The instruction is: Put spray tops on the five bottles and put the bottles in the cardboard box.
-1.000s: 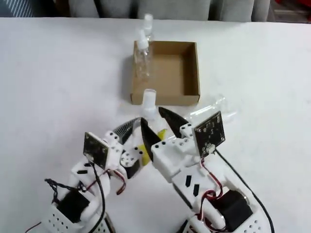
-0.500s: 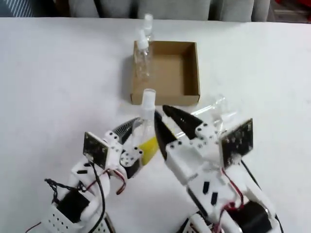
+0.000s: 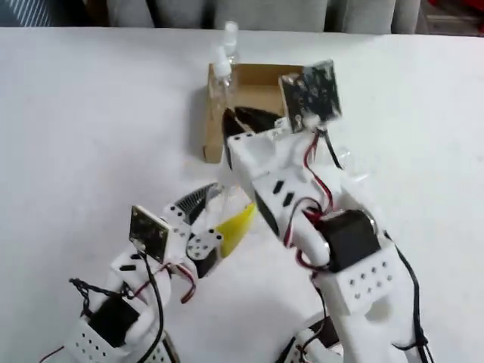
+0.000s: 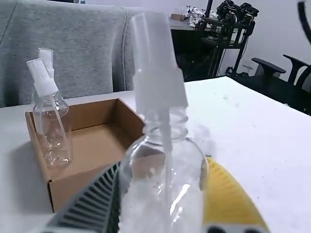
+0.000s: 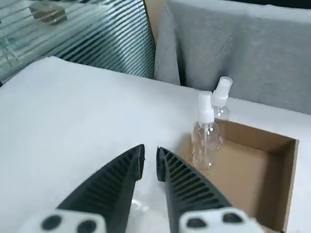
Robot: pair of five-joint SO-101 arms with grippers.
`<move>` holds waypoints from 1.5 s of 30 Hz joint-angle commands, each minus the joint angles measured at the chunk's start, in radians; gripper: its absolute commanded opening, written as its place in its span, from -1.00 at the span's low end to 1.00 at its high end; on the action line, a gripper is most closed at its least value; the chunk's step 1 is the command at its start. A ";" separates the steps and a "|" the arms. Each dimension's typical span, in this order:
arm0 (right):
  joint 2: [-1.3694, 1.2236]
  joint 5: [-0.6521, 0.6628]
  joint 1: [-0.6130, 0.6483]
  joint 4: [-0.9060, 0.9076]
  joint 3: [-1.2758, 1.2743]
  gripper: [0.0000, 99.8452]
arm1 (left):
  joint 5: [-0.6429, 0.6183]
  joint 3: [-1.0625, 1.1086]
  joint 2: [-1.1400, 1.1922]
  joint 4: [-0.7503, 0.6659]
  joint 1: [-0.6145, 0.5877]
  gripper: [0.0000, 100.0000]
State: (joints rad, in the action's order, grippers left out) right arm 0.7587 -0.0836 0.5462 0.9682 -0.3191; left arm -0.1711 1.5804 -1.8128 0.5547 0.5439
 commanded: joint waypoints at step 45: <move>0.392 0.003 0.021 0.524 -0.132 -0.97 | -0.074 -0.038 -0.012 -0.192 -0.194 -0.96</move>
State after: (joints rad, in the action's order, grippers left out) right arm 1.1301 -0.0806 0.5677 1.4914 -0.3544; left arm -0.1741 1.5819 -1.8128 0.4427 0.3997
